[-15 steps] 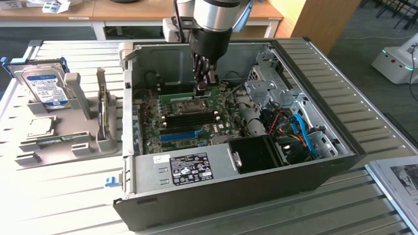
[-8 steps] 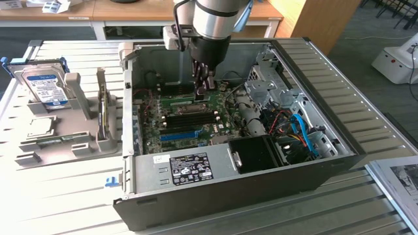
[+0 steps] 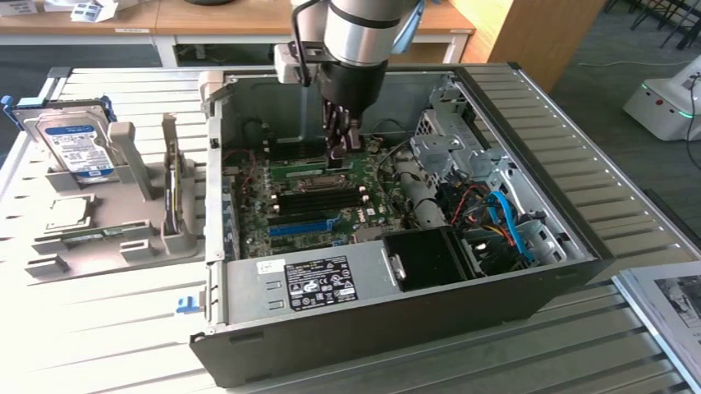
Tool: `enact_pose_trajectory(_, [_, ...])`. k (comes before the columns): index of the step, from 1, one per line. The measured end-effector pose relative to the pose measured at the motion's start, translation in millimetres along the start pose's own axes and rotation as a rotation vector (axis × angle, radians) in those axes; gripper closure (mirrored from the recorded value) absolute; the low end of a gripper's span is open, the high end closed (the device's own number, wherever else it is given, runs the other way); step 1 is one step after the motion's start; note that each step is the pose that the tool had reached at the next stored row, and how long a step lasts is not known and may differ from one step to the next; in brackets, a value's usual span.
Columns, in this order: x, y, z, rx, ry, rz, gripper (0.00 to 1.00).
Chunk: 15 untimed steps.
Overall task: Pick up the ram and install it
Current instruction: 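Insert the ram into the slot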
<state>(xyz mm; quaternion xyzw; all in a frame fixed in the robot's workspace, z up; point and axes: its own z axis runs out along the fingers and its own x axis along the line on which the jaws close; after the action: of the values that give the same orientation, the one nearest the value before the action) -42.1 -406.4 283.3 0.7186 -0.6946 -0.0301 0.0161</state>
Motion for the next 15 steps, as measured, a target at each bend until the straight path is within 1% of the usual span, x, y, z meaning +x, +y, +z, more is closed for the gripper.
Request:
enact_pose_trajectory(10, [0.3, -7.7, -0.6, -0.0003, 0.0002, 0.000, 0.89])
enact_pose_trajectory(15, [0.3, -7.9, -0.6, -0.0003, 0.0001, 0.000, 0.89])
